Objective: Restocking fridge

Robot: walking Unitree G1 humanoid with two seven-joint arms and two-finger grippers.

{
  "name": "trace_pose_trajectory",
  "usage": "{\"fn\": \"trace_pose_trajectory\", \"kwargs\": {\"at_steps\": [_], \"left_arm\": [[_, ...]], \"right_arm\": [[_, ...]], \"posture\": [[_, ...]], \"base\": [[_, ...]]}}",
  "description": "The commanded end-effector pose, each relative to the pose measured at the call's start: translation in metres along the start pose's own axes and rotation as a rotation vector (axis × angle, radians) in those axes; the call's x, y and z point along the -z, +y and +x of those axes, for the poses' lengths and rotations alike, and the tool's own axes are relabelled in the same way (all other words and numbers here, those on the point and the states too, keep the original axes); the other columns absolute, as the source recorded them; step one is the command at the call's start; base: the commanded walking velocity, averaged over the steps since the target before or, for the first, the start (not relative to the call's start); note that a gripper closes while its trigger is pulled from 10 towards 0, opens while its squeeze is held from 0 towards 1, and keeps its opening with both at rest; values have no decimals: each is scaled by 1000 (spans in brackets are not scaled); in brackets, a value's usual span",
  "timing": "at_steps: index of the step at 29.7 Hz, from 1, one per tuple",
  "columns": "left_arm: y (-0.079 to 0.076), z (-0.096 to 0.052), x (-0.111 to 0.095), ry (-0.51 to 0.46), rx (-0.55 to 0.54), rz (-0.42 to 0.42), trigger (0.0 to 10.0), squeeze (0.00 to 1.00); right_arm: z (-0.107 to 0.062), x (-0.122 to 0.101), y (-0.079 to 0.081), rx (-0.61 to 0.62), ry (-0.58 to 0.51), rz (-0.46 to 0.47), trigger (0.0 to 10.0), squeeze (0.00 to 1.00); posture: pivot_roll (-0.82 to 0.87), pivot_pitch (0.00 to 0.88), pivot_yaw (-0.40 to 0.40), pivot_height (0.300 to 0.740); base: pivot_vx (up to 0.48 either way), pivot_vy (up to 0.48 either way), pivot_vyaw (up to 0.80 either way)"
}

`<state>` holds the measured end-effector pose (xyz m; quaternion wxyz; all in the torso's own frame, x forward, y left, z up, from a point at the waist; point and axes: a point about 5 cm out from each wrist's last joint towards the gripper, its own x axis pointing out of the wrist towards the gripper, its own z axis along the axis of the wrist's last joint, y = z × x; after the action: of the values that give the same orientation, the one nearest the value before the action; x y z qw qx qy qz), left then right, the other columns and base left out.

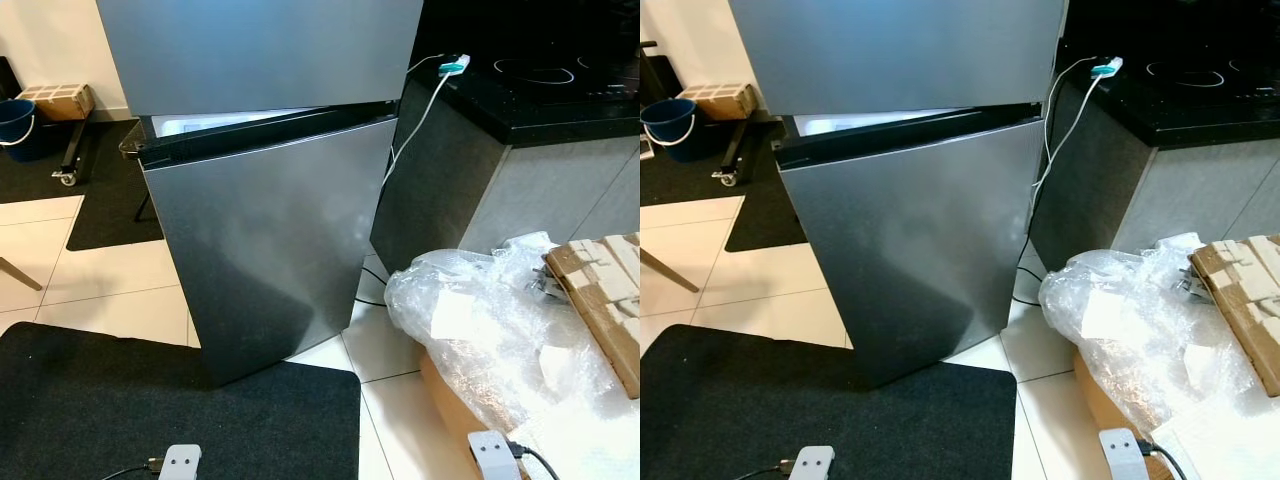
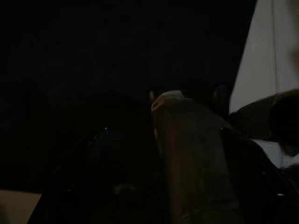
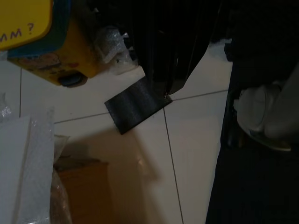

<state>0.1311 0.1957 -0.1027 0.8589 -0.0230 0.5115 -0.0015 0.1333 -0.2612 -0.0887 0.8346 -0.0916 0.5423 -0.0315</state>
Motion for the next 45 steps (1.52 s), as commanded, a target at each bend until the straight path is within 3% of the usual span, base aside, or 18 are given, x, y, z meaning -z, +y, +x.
{"fn": "trace_pose_trajectory", "kwargs": {"at_steps": [1,30,45], "left_arm": [[0,-1,9,32,-6,5,10000,0],[1,0,2,18,-3,-10,10000,0],[1,1,-2,11,2,-25,10000,0]], "right_arm": [[1,-5,0,1,-18,5,10000,51],[1,-5,1,12,-17,-25,10000,24],[1,-6,0,31,-20,-29,10000,0]], "posture": [[-67,0,-26,740],[-65,0,-25,740],[-65,0,-20,740]], "base": [[0,0,769],[0,0,761],[0,0,33]]}}
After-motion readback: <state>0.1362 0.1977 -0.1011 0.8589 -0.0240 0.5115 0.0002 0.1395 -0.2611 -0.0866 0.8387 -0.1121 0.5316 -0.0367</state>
